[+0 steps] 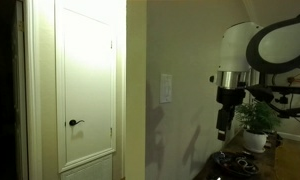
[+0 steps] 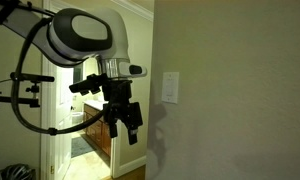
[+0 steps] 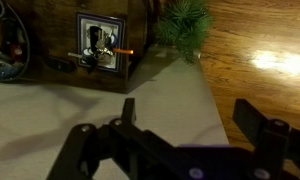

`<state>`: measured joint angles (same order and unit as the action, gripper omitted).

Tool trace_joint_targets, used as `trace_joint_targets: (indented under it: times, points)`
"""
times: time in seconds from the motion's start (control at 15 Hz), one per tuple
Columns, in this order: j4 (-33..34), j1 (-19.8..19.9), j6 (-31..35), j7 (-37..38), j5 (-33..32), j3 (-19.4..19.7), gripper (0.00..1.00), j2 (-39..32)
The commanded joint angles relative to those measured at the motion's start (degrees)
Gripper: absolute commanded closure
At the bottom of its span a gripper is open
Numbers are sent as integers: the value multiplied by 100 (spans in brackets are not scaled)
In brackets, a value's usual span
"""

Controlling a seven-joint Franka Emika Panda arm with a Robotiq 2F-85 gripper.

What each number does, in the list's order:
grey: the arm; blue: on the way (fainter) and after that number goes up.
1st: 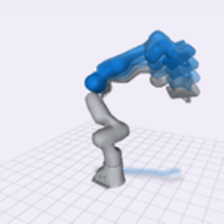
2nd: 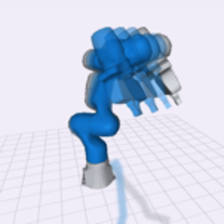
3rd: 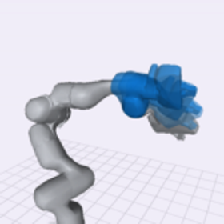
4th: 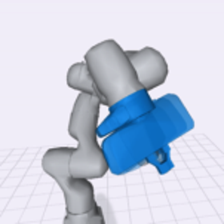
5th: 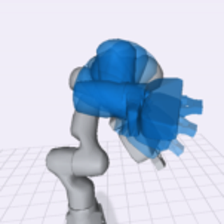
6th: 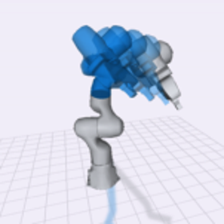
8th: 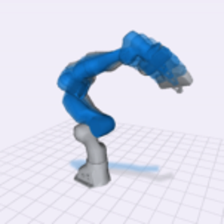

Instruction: Press the switch

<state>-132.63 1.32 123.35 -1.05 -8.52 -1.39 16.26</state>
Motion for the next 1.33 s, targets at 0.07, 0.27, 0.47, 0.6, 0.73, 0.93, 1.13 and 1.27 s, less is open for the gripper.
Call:
trace_joint_targets:
  times: [0.07,0.27,0.47,0.6,0.73,0.93,1.13,1.27]
  points:
    - [12,-33,-16,3,-8,29,0,-1]
    - [175,-70,123,82,165,22,0,-220]
    - [521,-131,197,68,305,-6,0,-470]
    - [766,-166,240,46,367,-15,0,-633]
    - [1045,-190,270,15,417,-11,0,-805]
    - [1462,-183,320,10,495,-3,33,-1023]
    - [1865,-177,429,44,677,11,55,-1206]
    - [2016,-174,685,51,781,11,68,-1262]
